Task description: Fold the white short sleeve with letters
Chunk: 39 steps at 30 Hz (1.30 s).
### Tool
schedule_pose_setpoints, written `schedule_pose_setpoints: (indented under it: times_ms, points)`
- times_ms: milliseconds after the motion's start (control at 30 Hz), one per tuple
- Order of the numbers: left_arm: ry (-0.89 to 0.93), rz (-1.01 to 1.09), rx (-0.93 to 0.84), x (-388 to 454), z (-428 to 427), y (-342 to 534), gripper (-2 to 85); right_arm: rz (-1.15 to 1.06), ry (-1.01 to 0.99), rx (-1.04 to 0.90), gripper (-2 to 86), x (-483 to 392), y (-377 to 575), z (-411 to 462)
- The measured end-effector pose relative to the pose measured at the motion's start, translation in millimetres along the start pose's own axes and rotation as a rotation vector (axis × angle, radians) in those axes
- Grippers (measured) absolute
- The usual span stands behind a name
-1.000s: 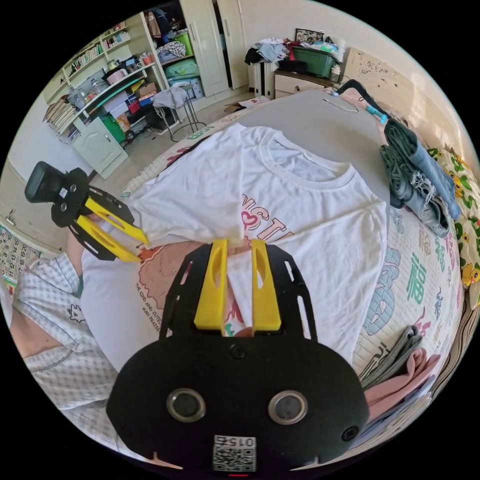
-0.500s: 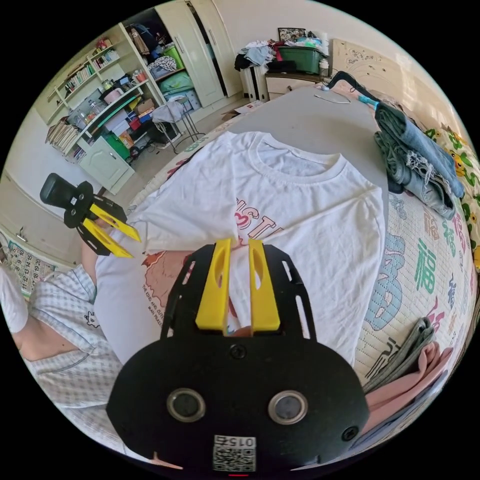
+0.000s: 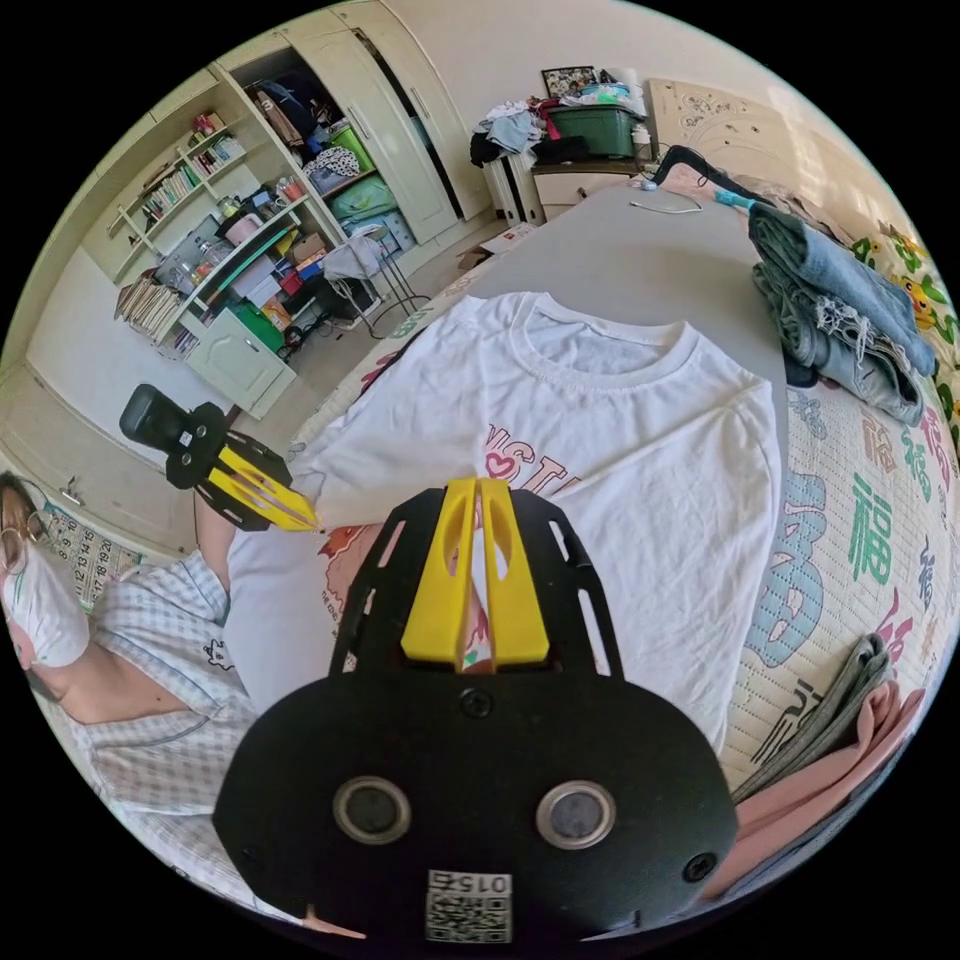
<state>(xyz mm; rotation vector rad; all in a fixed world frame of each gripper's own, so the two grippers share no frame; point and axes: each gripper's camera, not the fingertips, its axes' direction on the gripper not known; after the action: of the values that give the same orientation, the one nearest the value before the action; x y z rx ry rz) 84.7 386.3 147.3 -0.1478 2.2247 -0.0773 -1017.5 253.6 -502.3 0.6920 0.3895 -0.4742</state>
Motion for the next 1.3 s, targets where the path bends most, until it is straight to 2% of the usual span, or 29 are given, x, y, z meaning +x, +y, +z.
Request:
schedule_pose_setpoints:
  times_ms: [133,267,367,400,500,600,767,867,967,1067,1300]
  points:
    - [0.037,0.014,0.03,2,-10,9,0.8,0.011,0.019,-0.056,0.1,-11,1,-2]
    - [0.005,0.071,-0.111,12,11,14,3.9,0.008,0.066,-0.227,7.5,-18,-7,20]
    - [-0.003,0.113,-0.008,18,-26,43,5.5,-0.037,0.13,-0.15,9.1,-35,-23,-14]
    - [-0.019,0.092,0.072,15,-47,58,6.0,-0.053,0.15,-0.124,8.9,-40,-27,-21]
    - [-0.103,-0.003,0.156,3,-76,92,7.1,-0.136,0.197,-0.049,8.9,-70,-55,-36]
    - [-0.206,-0.091,0.089,-11,-68,111,8.1,-0.186,0.128,-0.075,9.6,-93,-90,-15]
    - [-0.179,-0.06,-0.01,-10,-40,114,8.8,-0.177,0.259,-0.155,11.8,-112,-151,52]
    - [-0.209,-0.046,-0.033,-3,-31,115,7.0,-0.123,0.231,-0.181,11.2,-109,-175,74]
    - [-0.244,-0.079,-0.078,-8,-26,127,2.5,-0.085,0.213,-0.166,4.9,-110,-192,79]
    - [-0.269,-0.12,-0.046,-12,-38,147,1.1,-0.05,0.179,-0.139,1.7,-116,-206,76]
    - [-0.258,-0.157,-0.093,-21,-26,182,3.4,-0.064,0.191,-0.137,7.7,-128,-218,63]
